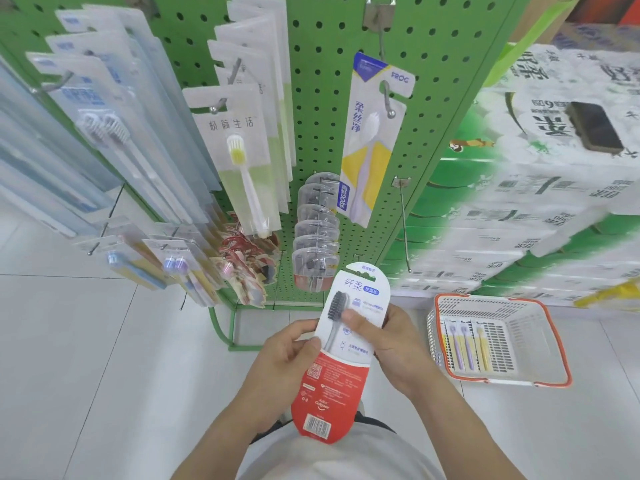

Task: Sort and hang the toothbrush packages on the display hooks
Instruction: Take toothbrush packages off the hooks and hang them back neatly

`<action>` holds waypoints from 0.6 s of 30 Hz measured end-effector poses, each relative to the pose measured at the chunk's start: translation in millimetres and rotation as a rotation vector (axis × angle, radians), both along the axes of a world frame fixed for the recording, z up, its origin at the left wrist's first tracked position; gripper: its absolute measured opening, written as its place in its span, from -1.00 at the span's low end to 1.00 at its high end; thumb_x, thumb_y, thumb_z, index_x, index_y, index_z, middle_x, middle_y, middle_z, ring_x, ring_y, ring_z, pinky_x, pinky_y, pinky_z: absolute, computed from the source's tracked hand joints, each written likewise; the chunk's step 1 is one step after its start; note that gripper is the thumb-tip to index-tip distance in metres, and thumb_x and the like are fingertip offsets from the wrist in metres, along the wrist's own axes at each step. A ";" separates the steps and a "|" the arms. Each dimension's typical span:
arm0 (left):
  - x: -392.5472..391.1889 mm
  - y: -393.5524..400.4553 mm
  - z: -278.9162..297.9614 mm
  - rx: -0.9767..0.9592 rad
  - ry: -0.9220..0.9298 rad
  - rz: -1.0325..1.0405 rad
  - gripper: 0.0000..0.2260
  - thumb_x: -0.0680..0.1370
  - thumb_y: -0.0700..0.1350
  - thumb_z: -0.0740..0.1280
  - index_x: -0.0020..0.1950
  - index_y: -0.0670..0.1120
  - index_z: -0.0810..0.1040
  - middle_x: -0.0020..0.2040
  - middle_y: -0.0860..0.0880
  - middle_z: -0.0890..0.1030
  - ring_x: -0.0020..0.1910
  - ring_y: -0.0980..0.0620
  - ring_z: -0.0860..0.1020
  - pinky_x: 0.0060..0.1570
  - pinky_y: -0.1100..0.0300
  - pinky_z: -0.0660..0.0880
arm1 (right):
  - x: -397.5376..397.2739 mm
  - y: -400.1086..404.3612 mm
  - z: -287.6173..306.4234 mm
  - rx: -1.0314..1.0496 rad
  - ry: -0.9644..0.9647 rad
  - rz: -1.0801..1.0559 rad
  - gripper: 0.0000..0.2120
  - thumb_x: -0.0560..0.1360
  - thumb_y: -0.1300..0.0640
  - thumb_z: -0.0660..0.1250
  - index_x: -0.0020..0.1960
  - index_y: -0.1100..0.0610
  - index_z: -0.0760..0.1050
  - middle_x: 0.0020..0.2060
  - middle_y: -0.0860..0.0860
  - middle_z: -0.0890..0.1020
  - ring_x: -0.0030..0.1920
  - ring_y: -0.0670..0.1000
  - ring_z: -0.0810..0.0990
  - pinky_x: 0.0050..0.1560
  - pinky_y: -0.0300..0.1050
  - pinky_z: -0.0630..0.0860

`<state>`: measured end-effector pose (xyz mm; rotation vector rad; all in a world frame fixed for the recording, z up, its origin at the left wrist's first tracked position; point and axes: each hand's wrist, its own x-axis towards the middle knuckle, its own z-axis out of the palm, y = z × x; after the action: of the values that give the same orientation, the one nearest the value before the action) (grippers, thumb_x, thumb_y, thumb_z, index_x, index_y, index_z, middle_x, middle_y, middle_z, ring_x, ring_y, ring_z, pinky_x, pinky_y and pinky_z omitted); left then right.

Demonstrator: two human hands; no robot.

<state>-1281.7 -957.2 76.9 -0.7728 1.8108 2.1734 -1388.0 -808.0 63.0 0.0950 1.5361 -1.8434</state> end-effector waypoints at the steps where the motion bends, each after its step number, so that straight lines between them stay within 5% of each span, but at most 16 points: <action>1: 0.6 1.2 0.0 0.008 0.003 0.016 -0.78 0.67 -0.20 0.24 0.28 -0.04 0.54 -0.03 -0.12 0.74 -0.08 -0.16 0.72 -0.19 0.17 0.64 | -0.9 0.3 -0.2 0.000 0.016 0.021 -0.74 0.37 0.24 0.50 0.06 0.20 0.64 -0.03 0.14 0.75 -0.09 0.10 0.75 -0.17 -0.13 0.63; 7: 0.3 -2.5 -1.1 0.035 0.052 0.079 -0.76 0.62 -0.20 0.28 0.28 -0.08 0.57 0.00 -0.15 0.74 -0.07 -0.17 0.72 -0.18 0.14 0.63 | -9.9 2.4 -2.6 0.038 0.093 0.013 -0.51 0.30 0.31 0.55 0.21 0.20 0.55 0.00 0.07 0.75 -0.04 0.03 0.74 -0.13 -0.11 0.65; 18: 2.4 -0.3 -3.1 0.104 0.089 0.077 -0.66 0.52 -0.12 0.33 0.30 -0.08 0.56 0.04 -0.14 0.73 -0.08 -0.10 0.72 -0.20 0.20 0.60 | -17.9 11.4 -8.2 -0.027 0.098 0.028 -0.70 0.49 0.19 0.41 0.22 0.22 0.60 0.06 0.15 0.73 0.00 0.09 0.73 -0.08 -0.06 0.66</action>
<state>-1279.3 -957.5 73.8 -0.7461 1.7184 2.3652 -1405.9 -796.6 54.8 -0.0292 1.5704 -1.8701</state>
